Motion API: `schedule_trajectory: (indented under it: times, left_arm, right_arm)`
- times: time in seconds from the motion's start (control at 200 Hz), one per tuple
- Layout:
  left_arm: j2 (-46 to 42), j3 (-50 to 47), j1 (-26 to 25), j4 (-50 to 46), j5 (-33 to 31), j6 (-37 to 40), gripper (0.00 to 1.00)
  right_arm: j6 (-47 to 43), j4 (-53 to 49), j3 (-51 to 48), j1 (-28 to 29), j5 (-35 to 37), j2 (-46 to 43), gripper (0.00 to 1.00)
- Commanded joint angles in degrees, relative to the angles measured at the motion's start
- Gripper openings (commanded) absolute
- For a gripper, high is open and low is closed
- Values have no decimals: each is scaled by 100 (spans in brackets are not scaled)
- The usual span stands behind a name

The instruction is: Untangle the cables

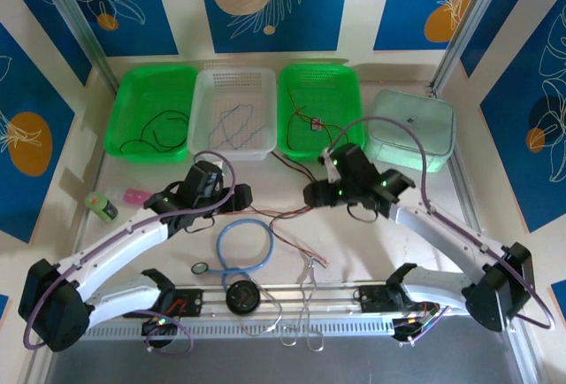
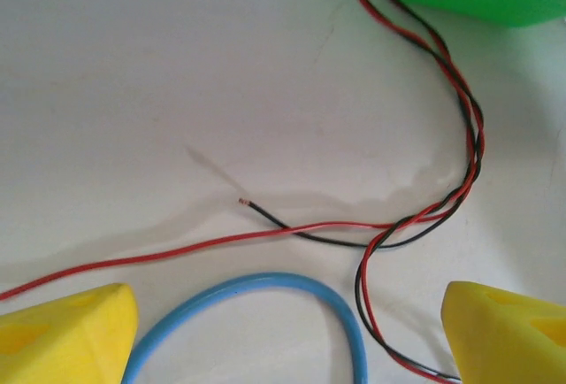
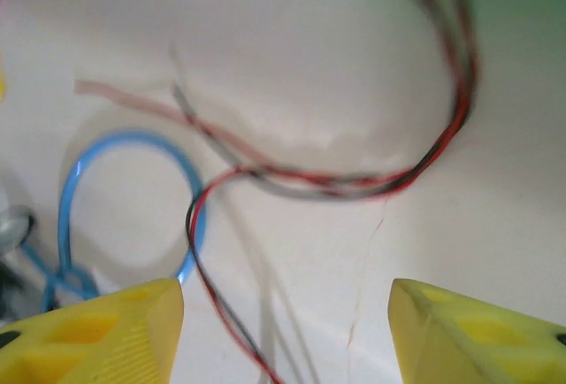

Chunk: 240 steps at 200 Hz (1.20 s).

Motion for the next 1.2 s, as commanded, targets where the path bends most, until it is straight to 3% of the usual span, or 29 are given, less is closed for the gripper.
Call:
schedule_trajectory:
  times: [0.0, 0.115, 0.31, 0.645, 0.945, 1.196]
  left_arm:
    - [-278, -296, -28, 322, 183, -370, 89]
    - [-758, -567, -1, 302, -7, -703, 90]
    - [-1429, -1040, 33, 152, -63, -1254, 90]
    - [-2101, -658, 476, -1154, -21, -841, 91]
    - [-2146, -757, 557, -971, 189, -1022, 91]
    - [-2174, -578, 551, -1237, 103, -814, 92]
  right_arm:
    - [-700, 627, -541, 707, -110, -203, 63]
    - [-1563, 674, -674, 1318, 181, -19, 63]
    - [-2361, 514, -404, 1330, -545, 761, 56]
    - [-2550, 56, 344, 1685, -233, 2269, 52]
    - [-2794, -245, 763, 1838, -115, 3017, 42]
    - [-2983, -455, 1036, 1910, 276, 3206, 24]
